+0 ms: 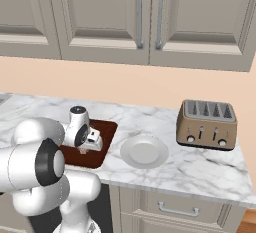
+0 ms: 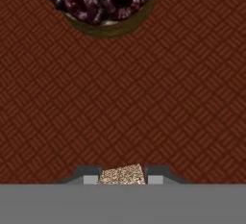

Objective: Move the dessert items from the plates to the tray.

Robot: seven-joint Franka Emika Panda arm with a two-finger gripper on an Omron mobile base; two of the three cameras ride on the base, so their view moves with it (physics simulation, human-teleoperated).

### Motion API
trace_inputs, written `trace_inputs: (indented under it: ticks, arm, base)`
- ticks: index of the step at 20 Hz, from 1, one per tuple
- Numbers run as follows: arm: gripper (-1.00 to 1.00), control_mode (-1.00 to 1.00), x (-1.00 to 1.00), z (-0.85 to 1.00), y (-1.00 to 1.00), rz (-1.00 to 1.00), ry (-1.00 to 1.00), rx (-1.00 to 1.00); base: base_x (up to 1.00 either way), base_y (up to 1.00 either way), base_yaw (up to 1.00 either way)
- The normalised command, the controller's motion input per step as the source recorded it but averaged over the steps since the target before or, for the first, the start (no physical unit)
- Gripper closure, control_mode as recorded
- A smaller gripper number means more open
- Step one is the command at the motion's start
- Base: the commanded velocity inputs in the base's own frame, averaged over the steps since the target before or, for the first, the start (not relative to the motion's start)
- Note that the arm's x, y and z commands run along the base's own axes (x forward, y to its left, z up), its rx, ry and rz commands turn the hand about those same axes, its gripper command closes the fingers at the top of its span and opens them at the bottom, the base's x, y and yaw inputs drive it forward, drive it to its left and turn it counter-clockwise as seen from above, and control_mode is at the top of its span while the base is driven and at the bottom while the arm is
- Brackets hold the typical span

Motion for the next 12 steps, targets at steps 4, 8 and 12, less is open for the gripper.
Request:
trace_inputs:
  ticks: [4,8,12]
  arm:
    - [-1.0,-1.0,0.0,0.0,0.04,0.0,0.0,0.0]
    - [-1.0,-1.0,0.0,0.0,0.01,0.0,0.0,0.0]
    - [-1.0,-1.0,-0.01,0.08,0.01,0.0,-0.01,0.0]
  base:
    - [0.0,0.0,0.0]
    - [0.0,0.0,0.0]
    - [0.0,0.0,0.0]
